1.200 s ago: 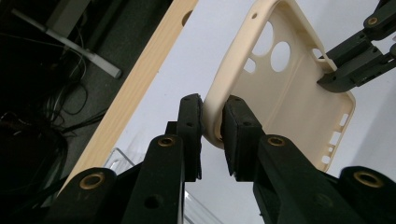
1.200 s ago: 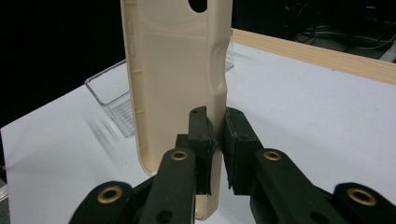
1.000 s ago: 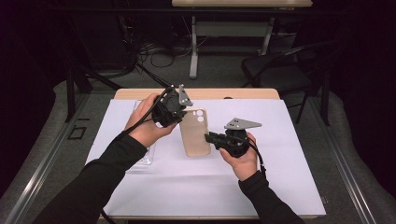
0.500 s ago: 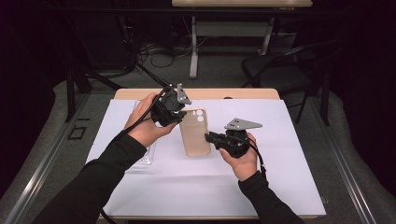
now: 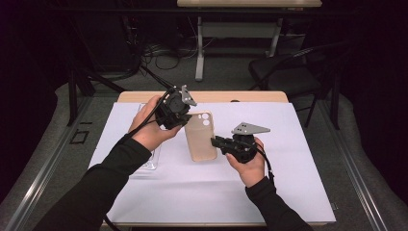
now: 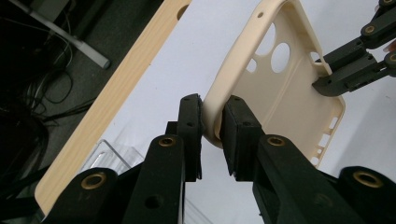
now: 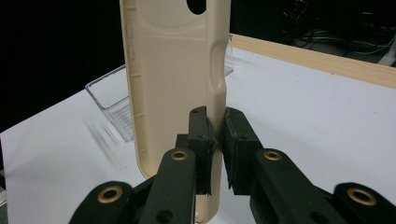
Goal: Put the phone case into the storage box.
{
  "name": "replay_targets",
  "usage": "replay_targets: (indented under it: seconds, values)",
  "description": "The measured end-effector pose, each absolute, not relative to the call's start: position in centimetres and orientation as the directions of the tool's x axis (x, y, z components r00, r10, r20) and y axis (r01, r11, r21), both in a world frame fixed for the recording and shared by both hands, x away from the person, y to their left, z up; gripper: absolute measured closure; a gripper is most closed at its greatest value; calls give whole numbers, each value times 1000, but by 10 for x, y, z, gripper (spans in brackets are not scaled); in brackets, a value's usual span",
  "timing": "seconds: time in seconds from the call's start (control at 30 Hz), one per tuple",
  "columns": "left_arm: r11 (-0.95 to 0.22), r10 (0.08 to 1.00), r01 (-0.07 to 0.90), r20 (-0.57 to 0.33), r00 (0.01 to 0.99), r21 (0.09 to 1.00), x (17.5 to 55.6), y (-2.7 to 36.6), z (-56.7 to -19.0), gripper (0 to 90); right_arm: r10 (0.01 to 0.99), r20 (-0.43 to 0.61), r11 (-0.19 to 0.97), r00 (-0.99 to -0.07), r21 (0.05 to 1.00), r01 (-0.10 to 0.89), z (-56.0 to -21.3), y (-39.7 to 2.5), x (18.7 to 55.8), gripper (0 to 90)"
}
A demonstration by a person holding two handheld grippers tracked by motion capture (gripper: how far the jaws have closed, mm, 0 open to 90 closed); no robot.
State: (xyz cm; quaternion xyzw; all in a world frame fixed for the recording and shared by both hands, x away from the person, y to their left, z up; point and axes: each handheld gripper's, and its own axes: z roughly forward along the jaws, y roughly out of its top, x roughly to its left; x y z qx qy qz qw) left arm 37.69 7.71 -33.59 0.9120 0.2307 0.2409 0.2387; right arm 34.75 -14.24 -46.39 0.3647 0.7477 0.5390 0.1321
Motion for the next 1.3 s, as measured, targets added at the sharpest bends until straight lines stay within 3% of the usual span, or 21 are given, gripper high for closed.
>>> replay_targets:
  seconds: [1.3]
  values:
    - [-796,510,274,354,784,540,378,73,-336,794,686,212,135,-696,903,408,-466,-144,350,805]
